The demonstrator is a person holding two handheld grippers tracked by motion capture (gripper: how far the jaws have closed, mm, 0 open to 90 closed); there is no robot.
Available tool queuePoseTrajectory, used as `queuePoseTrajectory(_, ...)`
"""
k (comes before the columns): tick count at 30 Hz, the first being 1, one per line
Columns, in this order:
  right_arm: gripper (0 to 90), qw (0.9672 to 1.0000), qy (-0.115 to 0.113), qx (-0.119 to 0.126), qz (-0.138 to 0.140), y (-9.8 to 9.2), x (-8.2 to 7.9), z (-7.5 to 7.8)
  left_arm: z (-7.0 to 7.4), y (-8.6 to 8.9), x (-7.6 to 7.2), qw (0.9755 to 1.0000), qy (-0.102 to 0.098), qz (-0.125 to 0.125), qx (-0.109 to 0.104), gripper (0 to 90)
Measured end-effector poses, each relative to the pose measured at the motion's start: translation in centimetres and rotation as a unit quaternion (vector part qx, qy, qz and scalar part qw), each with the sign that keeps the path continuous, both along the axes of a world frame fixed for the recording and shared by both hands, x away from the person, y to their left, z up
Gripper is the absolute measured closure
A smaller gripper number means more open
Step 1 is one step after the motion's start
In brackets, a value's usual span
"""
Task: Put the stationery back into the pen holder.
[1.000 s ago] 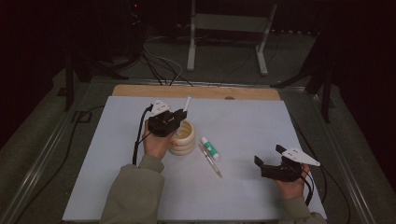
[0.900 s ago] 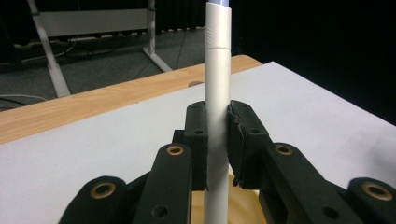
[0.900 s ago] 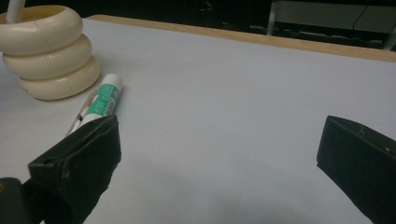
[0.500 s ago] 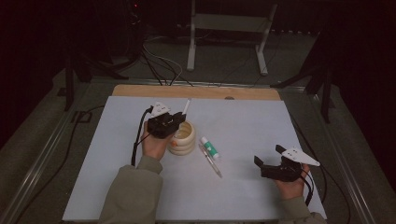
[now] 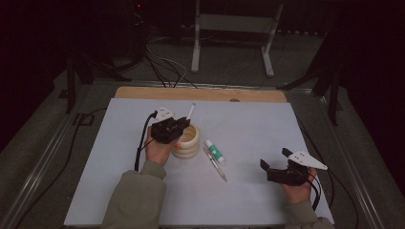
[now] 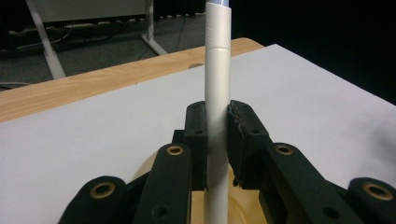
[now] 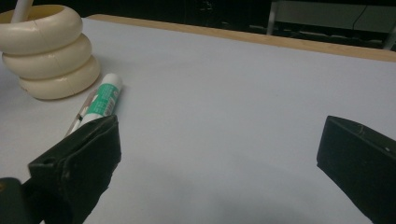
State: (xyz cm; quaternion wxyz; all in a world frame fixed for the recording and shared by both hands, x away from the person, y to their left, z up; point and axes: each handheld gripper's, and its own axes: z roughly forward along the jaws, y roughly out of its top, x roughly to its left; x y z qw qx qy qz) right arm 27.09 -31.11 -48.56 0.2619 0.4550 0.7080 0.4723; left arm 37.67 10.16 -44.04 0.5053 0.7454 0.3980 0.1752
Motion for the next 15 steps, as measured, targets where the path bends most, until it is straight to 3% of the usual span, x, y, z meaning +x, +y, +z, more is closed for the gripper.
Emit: queuePoseTrajectory(15,0.2,1.0,0.0,-0.002,0.0,0.0,0.03,-0.02,-0.58,0.07,-0.06,0.9998,0.016,-0.003,0.009,79.1)
